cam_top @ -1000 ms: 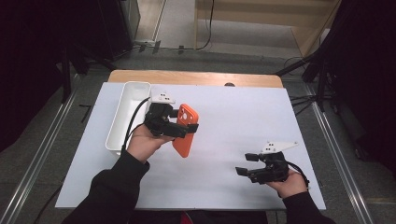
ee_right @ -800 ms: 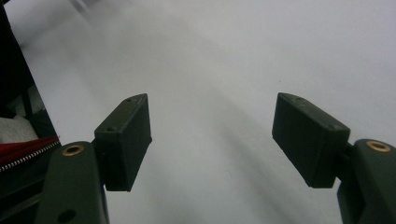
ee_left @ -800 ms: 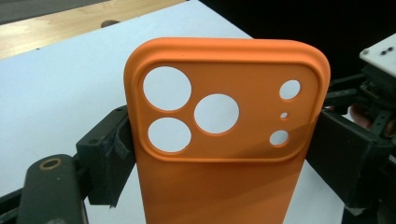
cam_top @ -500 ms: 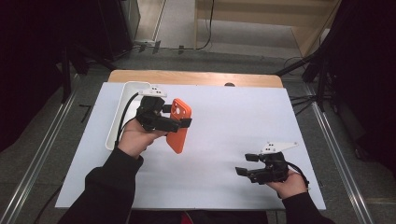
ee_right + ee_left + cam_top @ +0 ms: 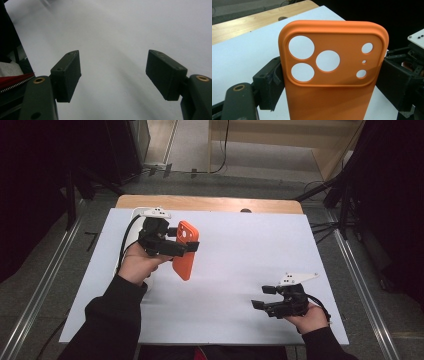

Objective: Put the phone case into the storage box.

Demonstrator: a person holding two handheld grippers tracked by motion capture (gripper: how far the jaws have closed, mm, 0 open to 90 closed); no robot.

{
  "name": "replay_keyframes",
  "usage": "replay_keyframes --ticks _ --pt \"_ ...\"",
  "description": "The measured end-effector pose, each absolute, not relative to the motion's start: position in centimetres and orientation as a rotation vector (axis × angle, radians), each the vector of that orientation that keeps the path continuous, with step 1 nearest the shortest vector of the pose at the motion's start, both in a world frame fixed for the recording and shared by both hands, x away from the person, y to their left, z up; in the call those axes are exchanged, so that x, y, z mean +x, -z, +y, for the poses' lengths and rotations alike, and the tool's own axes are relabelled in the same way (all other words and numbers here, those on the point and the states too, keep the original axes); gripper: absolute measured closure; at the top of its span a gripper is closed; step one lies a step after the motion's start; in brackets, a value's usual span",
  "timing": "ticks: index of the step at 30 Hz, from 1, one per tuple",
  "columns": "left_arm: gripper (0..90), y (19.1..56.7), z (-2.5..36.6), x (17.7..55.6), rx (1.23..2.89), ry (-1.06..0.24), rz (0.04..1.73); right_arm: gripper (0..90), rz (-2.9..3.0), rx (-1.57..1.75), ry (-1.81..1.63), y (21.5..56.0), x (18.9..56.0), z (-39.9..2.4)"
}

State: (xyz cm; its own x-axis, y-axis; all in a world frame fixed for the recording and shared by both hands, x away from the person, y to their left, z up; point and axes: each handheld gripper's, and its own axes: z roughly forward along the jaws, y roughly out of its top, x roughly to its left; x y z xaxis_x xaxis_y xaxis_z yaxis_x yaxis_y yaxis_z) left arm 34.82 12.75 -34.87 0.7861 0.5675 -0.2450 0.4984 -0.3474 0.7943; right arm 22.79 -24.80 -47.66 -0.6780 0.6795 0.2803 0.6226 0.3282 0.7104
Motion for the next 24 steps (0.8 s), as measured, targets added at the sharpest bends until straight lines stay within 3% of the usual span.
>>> replay_keyframes --ticks 24 --pt "15.6 33.4 15.7 35.6 1.97 -0.126 0.835 27.2 2.507 1.223 -1.29 47.6 22.7 -24.7"
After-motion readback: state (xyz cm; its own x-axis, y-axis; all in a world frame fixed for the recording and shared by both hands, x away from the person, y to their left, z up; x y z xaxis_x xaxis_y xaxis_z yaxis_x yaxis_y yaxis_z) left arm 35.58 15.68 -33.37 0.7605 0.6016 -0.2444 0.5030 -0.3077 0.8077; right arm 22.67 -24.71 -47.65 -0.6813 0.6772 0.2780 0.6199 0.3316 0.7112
